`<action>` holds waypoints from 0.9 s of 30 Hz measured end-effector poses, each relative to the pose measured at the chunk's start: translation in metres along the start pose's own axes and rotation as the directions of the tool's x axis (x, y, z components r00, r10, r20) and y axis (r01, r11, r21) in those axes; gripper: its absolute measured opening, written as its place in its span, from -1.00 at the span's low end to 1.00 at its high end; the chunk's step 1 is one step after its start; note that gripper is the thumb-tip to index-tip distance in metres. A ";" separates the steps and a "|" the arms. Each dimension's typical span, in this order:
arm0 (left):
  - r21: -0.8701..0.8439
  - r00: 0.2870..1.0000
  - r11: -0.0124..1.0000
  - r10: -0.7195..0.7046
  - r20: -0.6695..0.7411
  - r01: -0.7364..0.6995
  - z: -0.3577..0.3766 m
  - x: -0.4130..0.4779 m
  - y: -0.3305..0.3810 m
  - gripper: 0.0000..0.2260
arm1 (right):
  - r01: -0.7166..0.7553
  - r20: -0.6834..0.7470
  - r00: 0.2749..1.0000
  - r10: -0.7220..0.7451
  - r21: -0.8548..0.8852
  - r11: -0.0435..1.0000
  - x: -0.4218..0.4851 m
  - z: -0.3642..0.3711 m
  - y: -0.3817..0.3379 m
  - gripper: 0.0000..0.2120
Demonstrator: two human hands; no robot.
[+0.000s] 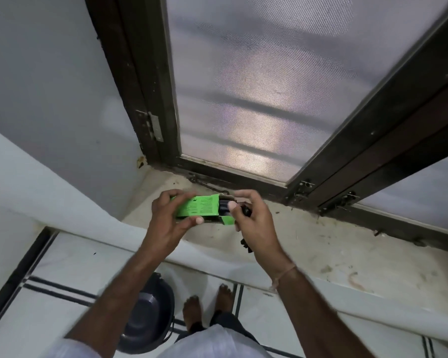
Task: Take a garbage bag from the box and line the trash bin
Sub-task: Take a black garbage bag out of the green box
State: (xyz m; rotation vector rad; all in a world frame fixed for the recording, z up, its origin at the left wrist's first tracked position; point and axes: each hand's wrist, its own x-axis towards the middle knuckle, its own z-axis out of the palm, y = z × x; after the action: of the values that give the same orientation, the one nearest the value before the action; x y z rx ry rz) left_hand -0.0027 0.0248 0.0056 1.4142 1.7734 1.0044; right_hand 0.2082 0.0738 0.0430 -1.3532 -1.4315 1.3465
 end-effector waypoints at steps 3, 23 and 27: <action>-0.042 0.997 0.998 -0.052 -0.050 0.050 0.004 -0.002 -0.001 -0.40 | 0.020 -0.013 1.000 -0.020 0.006 1.000 0.002 0.000 -0.006 -0.92; -0.248 0.995 0.964 -0.099 0.013 0.100 -0.005 -0.020 0.014 -0.47 | 0.199 0.048 0.980 -0.193 -0.211 0.957 -0.017 -0.006 0.007 -0.70; -0.232 0.997 0.970 -0.073 0.023 0.076 -0.009 -0.021 0.014 -0.57 | -0.122 -0.038 0.992 0.117 -0.168 0.978 -0.018 -0.017 -0.001 -0.47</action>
State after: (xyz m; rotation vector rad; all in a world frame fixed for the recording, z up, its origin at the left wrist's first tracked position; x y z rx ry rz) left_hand 0.0007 0.0042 0.0230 1.1976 1.6264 1.1190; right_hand 0.2278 0.0596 0.0496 -1.5854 -1.4938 1.2988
